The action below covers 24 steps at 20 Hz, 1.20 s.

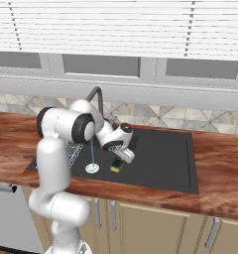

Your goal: Soak the sponge with water for a few seconds and then drop it inside the sink.

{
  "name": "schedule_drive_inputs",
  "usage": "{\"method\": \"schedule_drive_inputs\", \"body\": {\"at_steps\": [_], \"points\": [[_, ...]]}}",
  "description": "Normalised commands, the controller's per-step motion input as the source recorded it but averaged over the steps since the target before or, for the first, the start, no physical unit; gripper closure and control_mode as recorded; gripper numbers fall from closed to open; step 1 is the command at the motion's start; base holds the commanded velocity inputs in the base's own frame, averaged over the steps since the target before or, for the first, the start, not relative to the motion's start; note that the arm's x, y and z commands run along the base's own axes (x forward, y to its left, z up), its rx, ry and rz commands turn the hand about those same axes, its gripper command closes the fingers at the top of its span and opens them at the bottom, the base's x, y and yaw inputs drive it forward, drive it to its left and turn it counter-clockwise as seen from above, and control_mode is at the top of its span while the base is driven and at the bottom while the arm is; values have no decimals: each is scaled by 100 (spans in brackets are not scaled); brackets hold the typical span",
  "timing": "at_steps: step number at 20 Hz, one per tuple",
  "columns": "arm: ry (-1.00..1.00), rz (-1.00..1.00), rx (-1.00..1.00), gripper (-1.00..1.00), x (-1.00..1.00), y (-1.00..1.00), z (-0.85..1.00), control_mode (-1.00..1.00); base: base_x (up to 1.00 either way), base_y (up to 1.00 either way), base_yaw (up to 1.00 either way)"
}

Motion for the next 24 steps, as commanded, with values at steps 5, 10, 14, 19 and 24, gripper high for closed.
{"method": "schedule_drive_inputs", "body": {"at_steps": [5, 10, 14, 19, 24], "points": [[0, 8, 0, -100, 0, -18, 71, -100, 0, 0, 0], [2, 7, 0, -100, 0, -25, 70, -100, 0, 0, 0], [1, 5, 0, -100, 0, -35, 64, -100, 0, 0, 0], [0, 2, 0, -100, -6, -36, 64, -100, 0, 0, 0], [0, 0, 0, -100, -33, -12, 48, -100, 0, 0, 0]]}}
